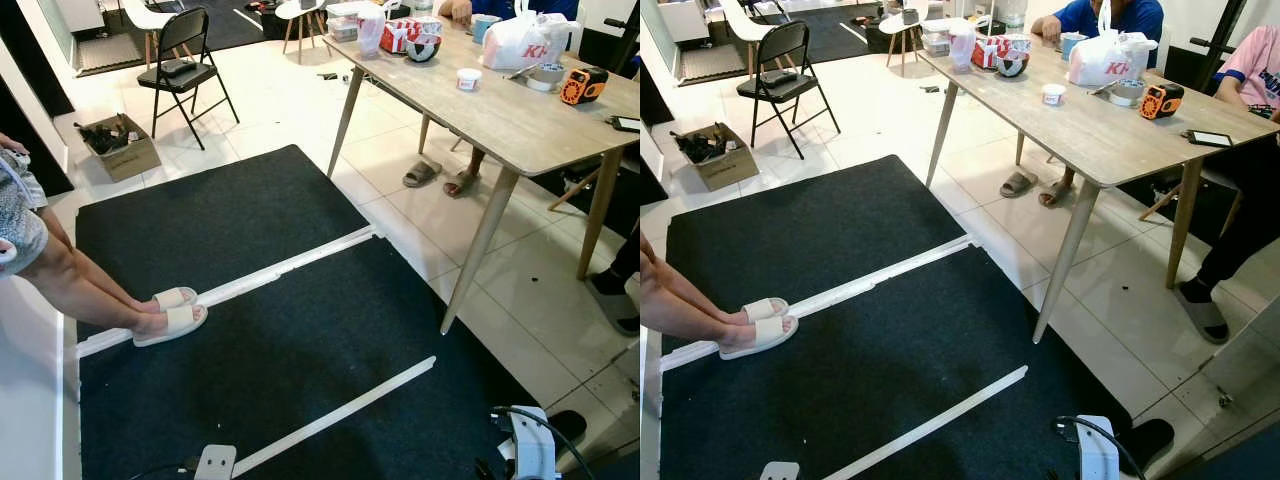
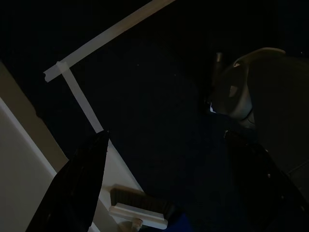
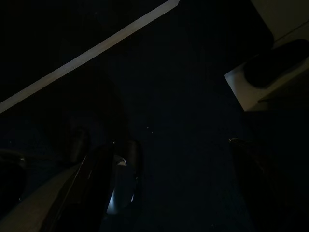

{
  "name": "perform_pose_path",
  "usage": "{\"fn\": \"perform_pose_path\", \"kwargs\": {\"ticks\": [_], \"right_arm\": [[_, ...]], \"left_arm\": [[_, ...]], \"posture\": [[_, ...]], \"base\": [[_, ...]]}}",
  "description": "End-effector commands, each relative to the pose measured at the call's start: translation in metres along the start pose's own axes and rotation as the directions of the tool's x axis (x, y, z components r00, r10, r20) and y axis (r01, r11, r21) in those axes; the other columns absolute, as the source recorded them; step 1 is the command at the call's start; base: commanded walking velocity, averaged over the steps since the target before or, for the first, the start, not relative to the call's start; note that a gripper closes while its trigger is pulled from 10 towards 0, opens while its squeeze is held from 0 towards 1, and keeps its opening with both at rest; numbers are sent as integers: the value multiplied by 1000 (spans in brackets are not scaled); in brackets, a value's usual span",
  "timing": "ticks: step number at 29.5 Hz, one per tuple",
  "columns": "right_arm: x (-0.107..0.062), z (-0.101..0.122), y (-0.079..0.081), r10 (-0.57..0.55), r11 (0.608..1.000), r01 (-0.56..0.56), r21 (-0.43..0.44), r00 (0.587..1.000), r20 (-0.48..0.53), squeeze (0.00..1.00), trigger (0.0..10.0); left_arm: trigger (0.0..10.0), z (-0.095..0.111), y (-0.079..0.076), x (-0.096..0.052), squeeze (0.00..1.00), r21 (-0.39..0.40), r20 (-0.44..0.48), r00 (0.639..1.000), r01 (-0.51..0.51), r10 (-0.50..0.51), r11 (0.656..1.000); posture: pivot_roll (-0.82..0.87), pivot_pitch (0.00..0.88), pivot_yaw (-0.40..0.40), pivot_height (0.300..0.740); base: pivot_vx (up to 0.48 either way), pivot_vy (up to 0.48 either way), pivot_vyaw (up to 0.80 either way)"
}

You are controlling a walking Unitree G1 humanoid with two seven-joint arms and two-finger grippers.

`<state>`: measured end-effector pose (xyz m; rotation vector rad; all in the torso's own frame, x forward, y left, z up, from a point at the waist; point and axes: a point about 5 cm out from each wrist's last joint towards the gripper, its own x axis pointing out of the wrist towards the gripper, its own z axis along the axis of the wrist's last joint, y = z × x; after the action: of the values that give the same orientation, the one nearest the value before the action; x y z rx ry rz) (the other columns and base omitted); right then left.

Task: Restocking fridge

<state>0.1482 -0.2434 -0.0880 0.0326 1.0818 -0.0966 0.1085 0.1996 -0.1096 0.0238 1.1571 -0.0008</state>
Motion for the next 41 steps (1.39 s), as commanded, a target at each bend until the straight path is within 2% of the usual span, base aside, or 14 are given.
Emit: {"fn": "perform_pose_path", "kwargs": {"ticks": [1, 14, 20, 27, 35, 41], "right_arm": [[0, -1, 1, -4, 1000, 4, -6, 1000, -6, 0, 10000], [0, 3, -1, -11, 1000, 11, -6, 1000, 5, 0, 10000], [0, -2, -2, -18, 1000, 18, 19, 1000, -6, 0, 10000], [0, 0, -1, -18, 1000, 18, 9, 1000, -7, 0, 10000], [0, 5, -2, -24, 1000, 24, 13, 1000, 3, 0, 10000], [-1, 1, -6, -44, 999, 44, -4, 999, -19, 0, 10000]], "left_arm": [[10000, -2, -3, 0, 0, 7, -13, 1000, 14, -13, 1000], [10000, 3, 0, 1, 0, -11, -13, 1000, 9, -9, 1000], [10000, 2, -8, 2, 0, -27, -19, 999, 26, -26, 999], [10000, -3, -8, 1, 0, -23, -35, 999, 31, -32, 999], [10000, 2, -9, 2, 0, -26, -22, 999, 33, -34, 999], [10000, 2, -7, 1, 0, -24, -22, 999, 31, -32, 999]], "posture": [[-39, 0, -1, 740], [-45, 0, -3, 740], [-49, 0, -1, 740], [-47, 0, -3, 740], [-45, 0, -4, 740], [-49, 0, -2, 740]], "base": [[0, 0, 0], [278, 0, 0], [316, 0, 0], [326, 0, 0], [326, 0, 0], [330, 0, 0]]}}
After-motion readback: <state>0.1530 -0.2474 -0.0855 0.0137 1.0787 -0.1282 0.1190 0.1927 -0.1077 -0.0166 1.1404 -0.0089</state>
